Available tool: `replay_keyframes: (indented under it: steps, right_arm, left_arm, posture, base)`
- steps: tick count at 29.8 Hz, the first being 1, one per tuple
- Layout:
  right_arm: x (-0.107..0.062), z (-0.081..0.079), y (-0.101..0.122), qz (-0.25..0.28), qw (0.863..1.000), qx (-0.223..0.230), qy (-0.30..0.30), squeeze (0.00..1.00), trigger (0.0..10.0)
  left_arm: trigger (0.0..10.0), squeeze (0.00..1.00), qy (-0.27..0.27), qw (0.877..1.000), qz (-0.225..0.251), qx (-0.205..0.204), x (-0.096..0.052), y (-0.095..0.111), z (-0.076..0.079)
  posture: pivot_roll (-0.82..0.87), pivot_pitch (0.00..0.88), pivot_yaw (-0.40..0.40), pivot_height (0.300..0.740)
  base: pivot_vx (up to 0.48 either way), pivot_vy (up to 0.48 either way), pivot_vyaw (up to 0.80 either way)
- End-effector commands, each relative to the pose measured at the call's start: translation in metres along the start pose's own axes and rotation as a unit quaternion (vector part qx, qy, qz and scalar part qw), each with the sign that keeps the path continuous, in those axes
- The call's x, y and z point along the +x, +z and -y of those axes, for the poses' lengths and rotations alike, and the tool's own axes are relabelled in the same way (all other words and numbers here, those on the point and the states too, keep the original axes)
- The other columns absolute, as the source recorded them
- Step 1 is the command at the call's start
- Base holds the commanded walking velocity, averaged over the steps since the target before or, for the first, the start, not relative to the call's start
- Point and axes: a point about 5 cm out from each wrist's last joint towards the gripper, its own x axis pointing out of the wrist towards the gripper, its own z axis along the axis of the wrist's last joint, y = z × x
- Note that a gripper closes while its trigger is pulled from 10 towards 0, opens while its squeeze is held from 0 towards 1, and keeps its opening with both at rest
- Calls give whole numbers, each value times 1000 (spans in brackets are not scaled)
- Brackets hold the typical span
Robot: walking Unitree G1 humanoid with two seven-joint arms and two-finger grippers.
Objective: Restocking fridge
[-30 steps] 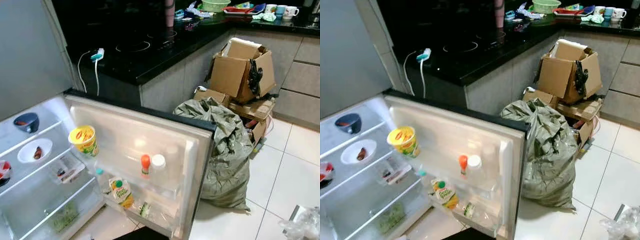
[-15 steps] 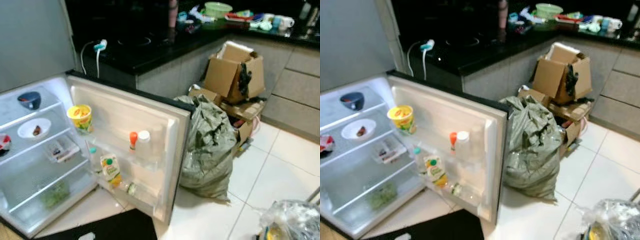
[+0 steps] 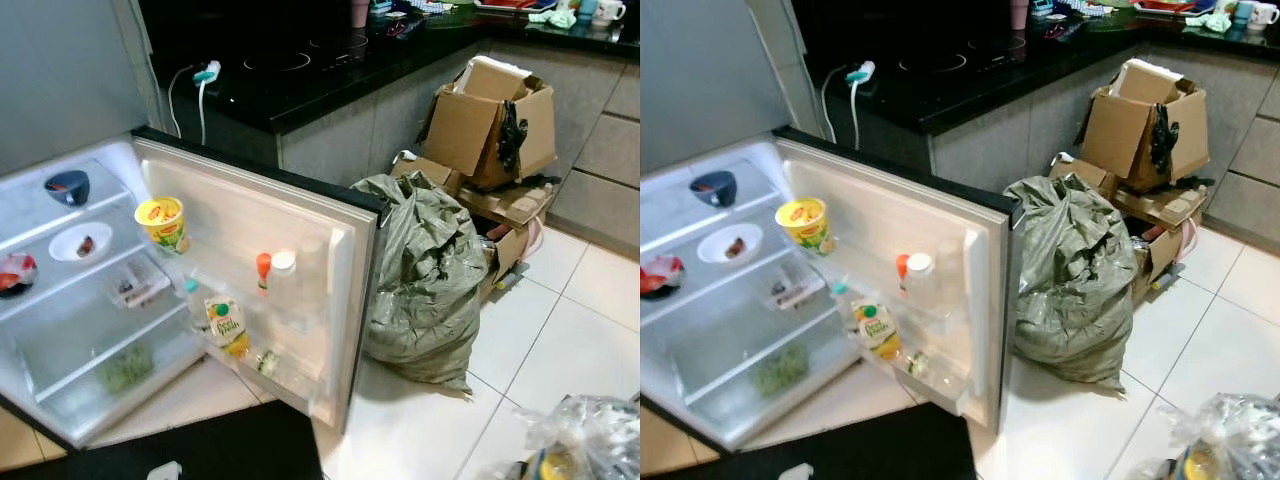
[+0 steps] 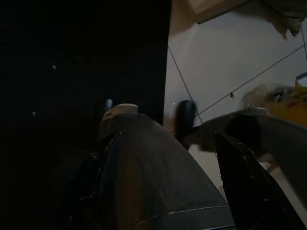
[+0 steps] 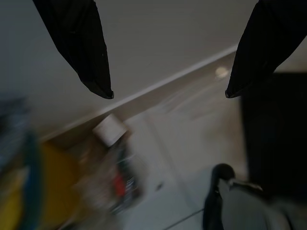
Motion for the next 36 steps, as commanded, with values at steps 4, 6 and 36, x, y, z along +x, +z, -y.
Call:
replay_keyframes:
  steps: [4, 6, 36]
  right_arm:
    - [-3, 31, 34, 79, 994, 56, -59, 0, 10000]
    - [-6, 42, 55, 129, 986, 88, -65, 0, 10000]
    - [-61, 139, 158, 353, 899, 176, -189, 0, 10000]
  left_arm:
    - [10000, 0, -5, 1000, -11, -3, 0, -6, 2]
    - [10000, 0, -8, 1000, -10, -5, 0, -7, 3]
    - [10000, 0, -24, 999, -21, 14, 3, -13, 11]
  posture:
    - [-168, 46, 44, 740]
    - [-168, 46, 44, 740]
    - [-174, 45, 29, 740]
  base:
    - [0, 0, 0]
    - [0, 0, 0]
    - [0, 0, 482]
